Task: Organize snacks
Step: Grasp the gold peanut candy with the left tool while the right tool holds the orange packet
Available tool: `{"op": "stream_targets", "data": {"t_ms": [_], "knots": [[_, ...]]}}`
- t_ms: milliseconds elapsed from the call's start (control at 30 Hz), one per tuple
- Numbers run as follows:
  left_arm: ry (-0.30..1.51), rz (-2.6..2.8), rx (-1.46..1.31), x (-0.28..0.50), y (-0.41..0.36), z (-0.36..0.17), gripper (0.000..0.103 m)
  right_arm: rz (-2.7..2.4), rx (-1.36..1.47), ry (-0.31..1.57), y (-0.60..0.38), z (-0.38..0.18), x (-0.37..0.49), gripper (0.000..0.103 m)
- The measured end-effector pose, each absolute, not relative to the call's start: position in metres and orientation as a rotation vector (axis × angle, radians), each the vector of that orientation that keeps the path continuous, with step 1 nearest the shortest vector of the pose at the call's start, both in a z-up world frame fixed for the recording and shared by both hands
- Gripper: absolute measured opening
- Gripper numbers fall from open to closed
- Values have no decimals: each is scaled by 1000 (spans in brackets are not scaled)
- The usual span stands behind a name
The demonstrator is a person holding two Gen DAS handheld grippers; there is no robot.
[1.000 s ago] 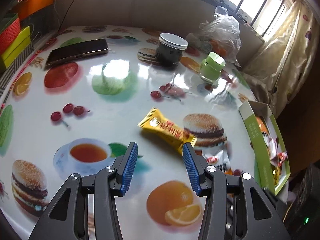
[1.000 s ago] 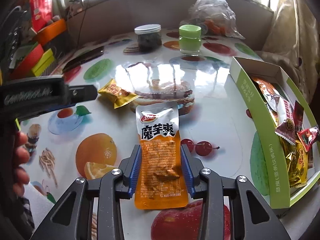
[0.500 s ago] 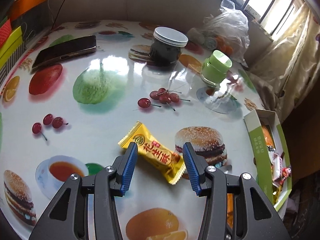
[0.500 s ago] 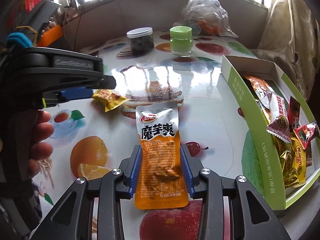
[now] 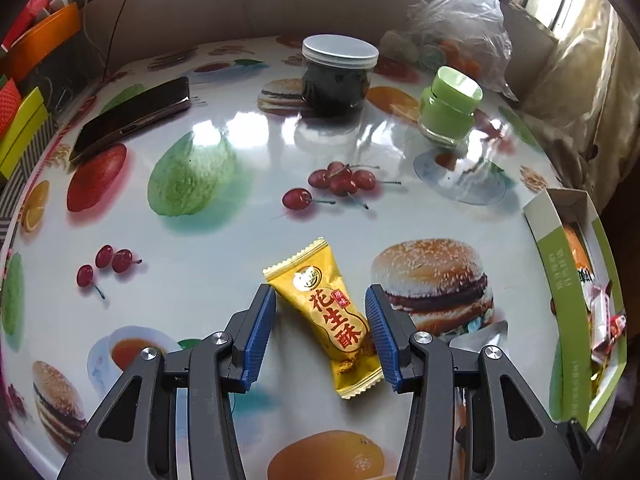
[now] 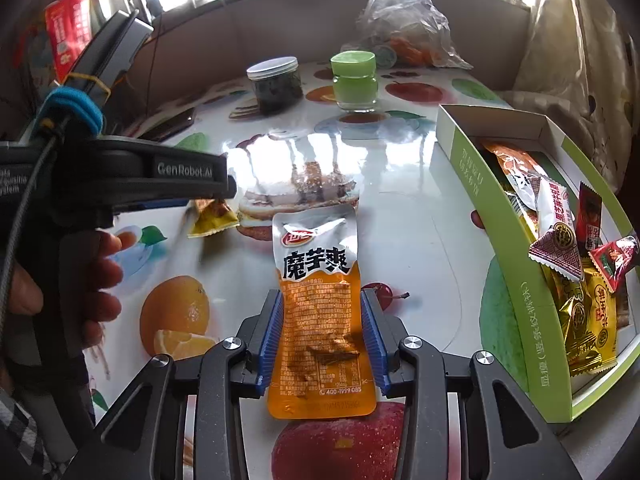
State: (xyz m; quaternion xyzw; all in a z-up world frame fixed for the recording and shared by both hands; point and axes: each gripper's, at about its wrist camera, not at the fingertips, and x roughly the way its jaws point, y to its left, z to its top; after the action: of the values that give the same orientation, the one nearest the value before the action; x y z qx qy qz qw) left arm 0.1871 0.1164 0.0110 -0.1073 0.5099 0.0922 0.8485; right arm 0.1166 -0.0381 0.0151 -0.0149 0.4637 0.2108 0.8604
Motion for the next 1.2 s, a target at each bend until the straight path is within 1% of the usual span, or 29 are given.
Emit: {"op": "stream_targets", "data": {"t_ms": [467,500,533,567,633,700,933,1200], "knots": [[1062,199,-223,183,117,9,48,434,-33,972,-39,16,117,37],[1058,198,-224,183,117,9,46,432,-34,971,-39,16,117,37],[1056,197,-223,182,116,9,41,431,-34,970,-39,17,116,37],[1054,196,-216,182,116,9,39,429,-34,971,-39,17,117,37],[1054,194,-216,182,115,10,30,427,-34,971,-39,17,117,37],[1053,192,-217,182,115,10,27,428,-35,970,-39,16,117,37],[1038,185,-204,179,114,11,24,424,-36,967,-40,17,116,37],[1010,183,-208,172,118,19,24,420,-49,944,-40,21,112,37]]}}
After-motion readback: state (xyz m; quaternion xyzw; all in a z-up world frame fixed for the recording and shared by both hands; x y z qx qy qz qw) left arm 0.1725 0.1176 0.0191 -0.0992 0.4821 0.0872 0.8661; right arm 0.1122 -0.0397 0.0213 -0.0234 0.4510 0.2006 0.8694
